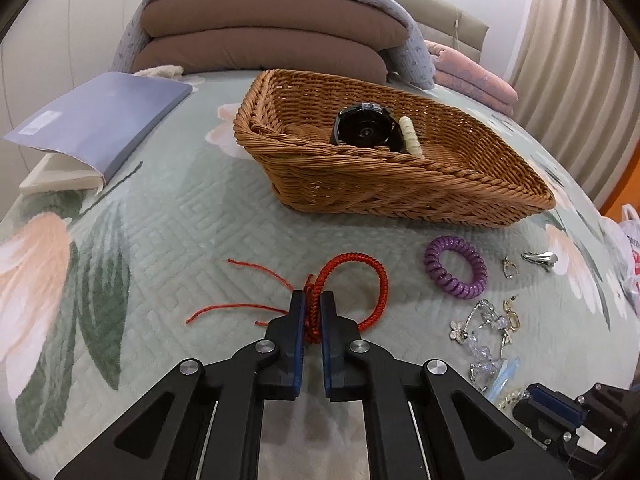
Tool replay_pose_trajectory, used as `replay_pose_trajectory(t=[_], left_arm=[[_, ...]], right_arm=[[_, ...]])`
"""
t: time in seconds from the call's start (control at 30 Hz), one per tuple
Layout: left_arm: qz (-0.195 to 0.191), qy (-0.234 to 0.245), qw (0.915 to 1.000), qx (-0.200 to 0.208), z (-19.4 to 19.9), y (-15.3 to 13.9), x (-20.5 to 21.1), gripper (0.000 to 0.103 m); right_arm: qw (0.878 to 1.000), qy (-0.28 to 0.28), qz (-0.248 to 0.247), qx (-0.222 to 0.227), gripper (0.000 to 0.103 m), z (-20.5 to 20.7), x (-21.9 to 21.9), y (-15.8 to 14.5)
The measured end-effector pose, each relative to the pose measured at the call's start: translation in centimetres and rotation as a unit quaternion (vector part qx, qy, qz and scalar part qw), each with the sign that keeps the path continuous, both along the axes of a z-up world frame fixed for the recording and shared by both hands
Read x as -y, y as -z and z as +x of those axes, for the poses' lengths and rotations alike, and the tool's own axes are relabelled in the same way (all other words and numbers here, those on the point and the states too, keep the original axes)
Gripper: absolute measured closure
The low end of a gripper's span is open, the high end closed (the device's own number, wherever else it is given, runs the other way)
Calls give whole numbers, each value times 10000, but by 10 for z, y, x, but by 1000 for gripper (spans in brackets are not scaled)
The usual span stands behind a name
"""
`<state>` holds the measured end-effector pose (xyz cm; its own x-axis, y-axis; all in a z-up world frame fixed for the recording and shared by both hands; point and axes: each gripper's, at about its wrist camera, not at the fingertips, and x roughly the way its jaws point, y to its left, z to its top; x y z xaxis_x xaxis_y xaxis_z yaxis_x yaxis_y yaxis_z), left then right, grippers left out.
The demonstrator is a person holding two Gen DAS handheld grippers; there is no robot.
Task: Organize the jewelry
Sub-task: 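Grasp the red cord bracelet with the left tool while the right tool grasps a bead bracelet, then drop the red cord and bead bracelets into the wicker basket, opening both tools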
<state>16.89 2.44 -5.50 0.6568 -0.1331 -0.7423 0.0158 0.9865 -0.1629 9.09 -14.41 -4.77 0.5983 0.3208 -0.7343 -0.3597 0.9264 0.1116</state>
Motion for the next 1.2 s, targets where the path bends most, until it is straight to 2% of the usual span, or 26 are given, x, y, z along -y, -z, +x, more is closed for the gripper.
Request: replay_pose_trajectory(t=[0.3,0.43,0.87,0.97,1.07,1.2], left_arm=[[-227,193,9982,520,-28,-15,2,97],[-197,296,9969,700,-37,-20,6,97],[-440,239,9957,774,-37,-27,-3,97],[-840,293,9934,721,-38,-38,-10,97],[-831,251,9930,805,-29,-66,-10,97],[-910,179,9888,1167,-7,-111,-2,97]], right_arm=[[9993,53,321,168,91,-2,11,-9],[9985,137,471,250,91,-3,18,-13],[9946,420,791,516,91,-4,36,-28],[9935,572,788,594,91,3,40,-43],[9918,651,965,533,91,25,45,-70],[9854,755,1259,864,91,67,54,-116]])
